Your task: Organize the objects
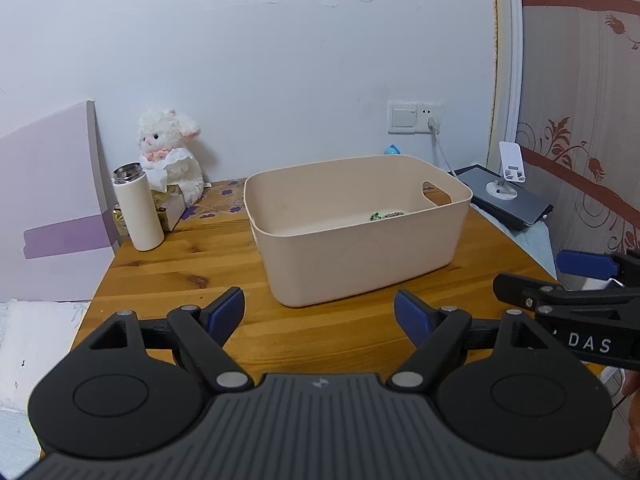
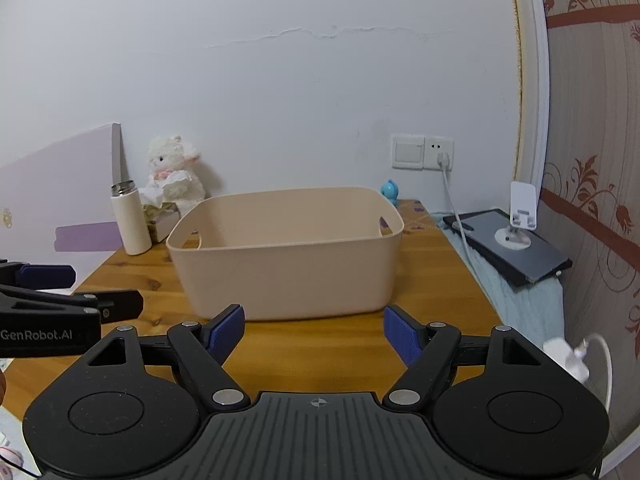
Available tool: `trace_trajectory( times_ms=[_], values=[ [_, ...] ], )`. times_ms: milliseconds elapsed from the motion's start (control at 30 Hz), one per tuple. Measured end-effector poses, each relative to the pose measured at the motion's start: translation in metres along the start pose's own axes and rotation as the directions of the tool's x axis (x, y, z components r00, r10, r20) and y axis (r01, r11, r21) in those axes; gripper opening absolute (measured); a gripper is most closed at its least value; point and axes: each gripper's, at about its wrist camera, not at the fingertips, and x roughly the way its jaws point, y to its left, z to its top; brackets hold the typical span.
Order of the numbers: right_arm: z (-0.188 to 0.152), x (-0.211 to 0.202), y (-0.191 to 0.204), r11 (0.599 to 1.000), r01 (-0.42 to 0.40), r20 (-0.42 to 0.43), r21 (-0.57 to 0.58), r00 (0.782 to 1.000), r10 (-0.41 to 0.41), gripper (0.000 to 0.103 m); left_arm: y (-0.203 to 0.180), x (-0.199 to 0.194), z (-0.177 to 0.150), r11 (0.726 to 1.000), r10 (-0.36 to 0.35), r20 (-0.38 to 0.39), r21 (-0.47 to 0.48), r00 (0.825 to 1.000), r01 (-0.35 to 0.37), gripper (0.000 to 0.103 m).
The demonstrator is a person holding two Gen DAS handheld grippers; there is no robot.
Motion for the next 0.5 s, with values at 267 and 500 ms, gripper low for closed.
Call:
trace_trajectory(
  times_ms=[267,500],
  values=[
    [-0.014,-0.028,0.0,1.0,-0.001,0.017,0.008,1.0,0.001,0.079,0.0,-0.025,-0.017,1.0,0.001,0.005,-0.009,1.0,-0.001,0.083],
    [-0.025,-0.048,0.005,1.0,-0.005,0.03,0.003,1.0,0.005,0.079,0.0,-0.04,-0.031,0.999,-0.019,-0.024,-0.026,1.0,0.019,0.083]
  ],
)
